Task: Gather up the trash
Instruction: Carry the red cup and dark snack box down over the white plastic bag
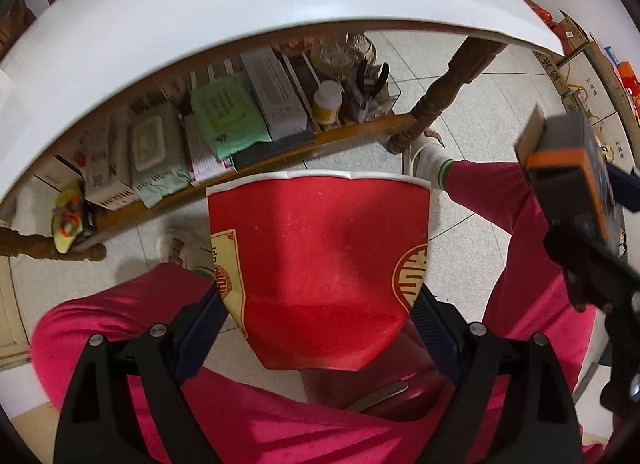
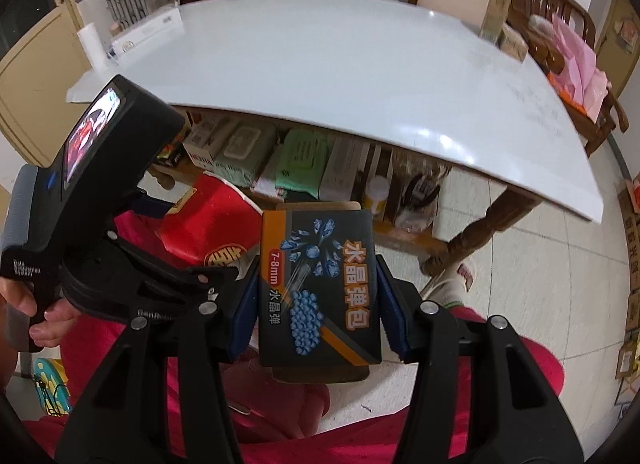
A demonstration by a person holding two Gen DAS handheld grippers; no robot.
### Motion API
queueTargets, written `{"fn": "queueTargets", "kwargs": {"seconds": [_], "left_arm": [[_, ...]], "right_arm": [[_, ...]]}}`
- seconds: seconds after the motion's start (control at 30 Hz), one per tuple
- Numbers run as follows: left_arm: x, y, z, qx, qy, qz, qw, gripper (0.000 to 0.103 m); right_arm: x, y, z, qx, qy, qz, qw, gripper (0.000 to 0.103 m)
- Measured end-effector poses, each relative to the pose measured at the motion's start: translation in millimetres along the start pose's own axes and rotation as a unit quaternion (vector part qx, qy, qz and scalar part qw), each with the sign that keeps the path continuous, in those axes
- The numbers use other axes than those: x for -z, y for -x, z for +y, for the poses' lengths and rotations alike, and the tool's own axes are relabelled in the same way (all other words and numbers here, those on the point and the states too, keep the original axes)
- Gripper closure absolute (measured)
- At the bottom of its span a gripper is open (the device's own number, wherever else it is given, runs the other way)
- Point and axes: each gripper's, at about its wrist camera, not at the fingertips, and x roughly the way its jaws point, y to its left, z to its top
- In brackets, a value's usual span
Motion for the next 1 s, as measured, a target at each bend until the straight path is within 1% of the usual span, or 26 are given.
{"fn": "queueTargets", "kwargs": {"seconds": [0.4, 0.53, 0.63, 0.77, 0.87, 1.0], "left_arm": [[-19, -62, 1, 0.006, 0.014, 0.045, 0.9989, 0.018], [-26, -84, 2, 0.019, 0.025, 0.064, 0.9975, 0.018], [-32, -100, 3, 0.022, 0.033, 0.078, 0.9962, 0.018], [-36, -123, 6, 0.033, 0.050, 0.104, 0.9928, 0.018], [-37, -142, 8, 0.045, 0.063, 0.126, 0.9889, 0.018], [-36, -169, 11, 0.057, 0.081, 0.156, 0.9827, 0.018]], "right_arm": [[26, -61, -15, -0.015, -0.031, 0.066, 0.997, 0.051], [34, -82, -17, -0.020, -0.038, 0.087, 0.995, 0.051], [40, -97, -20, -0.026, -0.046, 0.104, 0.993, 0.051], [50, -117, -22, -0.034, -0.054, 0.129, 0.990, 0.051], [57, -134, -20, -0.034, -0.052, 0.149, 0.987, 0.051], [69, -155, -19, -0.046, -0.059, 0.178, 0.981, 0.051]]}}
